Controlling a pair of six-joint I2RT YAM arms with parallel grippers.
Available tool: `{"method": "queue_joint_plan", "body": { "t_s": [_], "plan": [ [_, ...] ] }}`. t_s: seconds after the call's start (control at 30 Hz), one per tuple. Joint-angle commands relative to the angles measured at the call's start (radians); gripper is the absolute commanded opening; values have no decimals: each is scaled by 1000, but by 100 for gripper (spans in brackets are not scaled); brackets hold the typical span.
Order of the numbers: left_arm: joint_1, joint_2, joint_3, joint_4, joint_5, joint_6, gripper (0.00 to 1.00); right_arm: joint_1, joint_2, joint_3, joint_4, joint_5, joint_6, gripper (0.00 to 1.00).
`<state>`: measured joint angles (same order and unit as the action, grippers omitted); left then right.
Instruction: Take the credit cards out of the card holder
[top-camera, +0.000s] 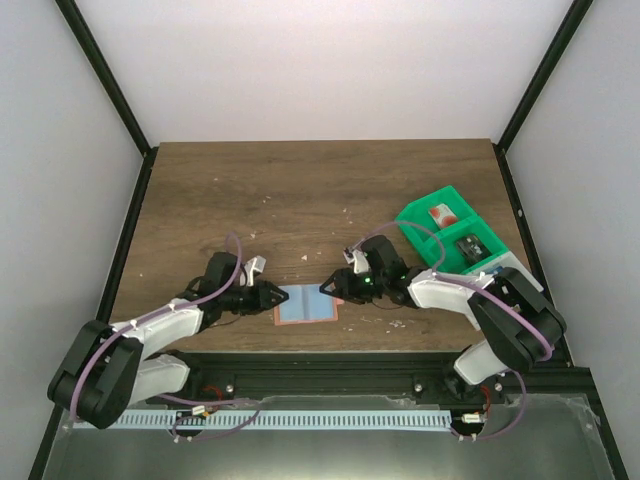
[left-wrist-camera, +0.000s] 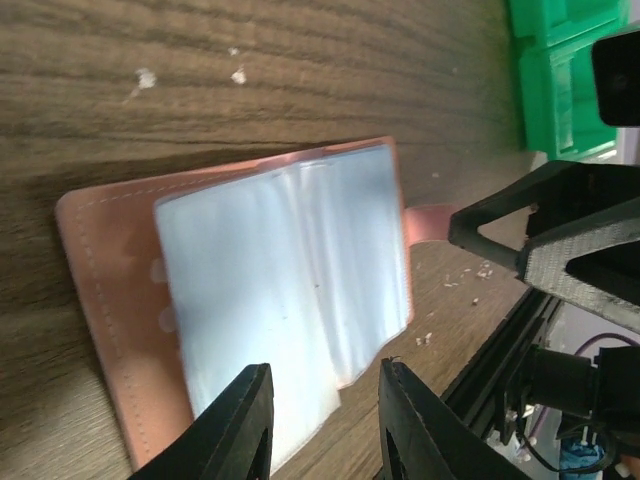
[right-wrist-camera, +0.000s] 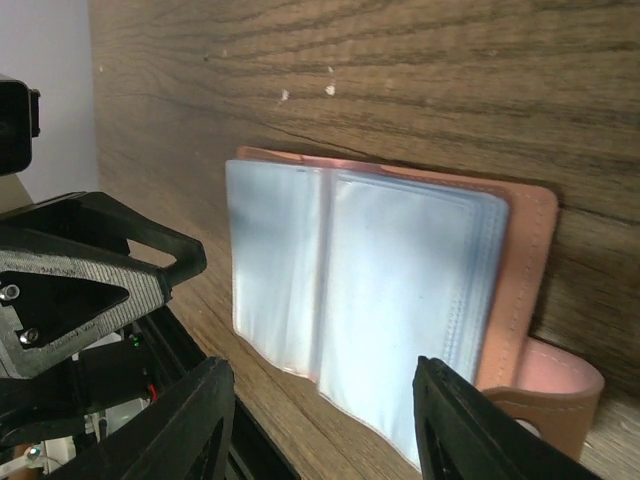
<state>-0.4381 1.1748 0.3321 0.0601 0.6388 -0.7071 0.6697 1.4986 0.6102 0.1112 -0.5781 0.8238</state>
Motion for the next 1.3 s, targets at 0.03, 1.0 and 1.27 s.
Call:
{"method": "queue_joint_plan", "body": {
  "t_s": [0.03, 1.0, 1.27],
  "plan": [
    [4, 42, -5, 17, -18, 32, 32, -1, 15, -21, 20, -4, 6, 51],
    [2, 107, -38, 53, -35, 51, 25, 48, 70, -7, 108, -24, -6, 50],
    [2, 103, -43, 63, -37, 43, 25, 50, 78, -6, 160, -71, 15, 50]
  ]
}}
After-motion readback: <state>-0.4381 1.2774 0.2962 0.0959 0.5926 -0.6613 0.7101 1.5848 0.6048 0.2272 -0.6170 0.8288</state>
